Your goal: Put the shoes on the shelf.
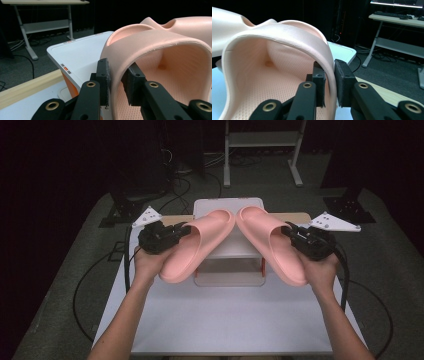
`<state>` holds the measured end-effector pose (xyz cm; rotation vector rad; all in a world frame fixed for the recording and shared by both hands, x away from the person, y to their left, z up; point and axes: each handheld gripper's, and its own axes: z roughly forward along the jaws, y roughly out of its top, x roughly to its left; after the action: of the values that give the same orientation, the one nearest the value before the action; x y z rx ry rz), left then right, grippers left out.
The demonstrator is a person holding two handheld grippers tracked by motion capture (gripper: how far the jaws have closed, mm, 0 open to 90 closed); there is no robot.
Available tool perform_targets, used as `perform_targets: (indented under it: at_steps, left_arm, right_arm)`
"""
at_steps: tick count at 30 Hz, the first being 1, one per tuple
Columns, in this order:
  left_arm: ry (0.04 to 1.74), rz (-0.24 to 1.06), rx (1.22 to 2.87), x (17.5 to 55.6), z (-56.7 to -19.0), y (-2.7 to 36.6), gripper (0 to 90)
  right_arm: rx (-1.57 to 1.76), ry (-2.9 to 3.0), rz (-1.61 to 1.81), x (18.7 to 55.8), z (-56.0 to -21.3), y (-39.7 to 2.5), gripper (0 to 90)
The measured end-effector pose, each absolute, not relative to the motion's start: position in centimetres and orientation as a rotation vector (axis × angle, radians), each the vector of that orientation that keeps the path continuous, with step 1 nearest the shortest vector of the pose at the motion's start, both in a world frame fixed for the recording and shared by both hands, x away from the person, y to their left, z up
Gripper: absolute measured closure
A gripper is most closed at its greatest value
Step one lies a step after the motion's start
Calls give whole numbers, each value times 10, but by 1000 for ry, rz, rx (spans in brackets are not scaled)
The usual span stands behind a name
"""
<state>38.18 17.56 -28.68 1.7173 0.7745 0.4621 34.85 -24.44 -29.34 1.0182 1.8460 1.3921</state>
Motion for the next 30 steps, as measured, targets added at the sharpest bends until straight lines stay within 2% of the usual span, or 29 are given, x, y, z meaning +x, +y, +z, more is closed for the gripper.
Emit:
perform_targets:
  at_steps: [30]
  left_arm:
    - [881,519,1715,413,-282,167,742]
  right_arm:
    - [1091,1837,1357,385,-291,-228,780]
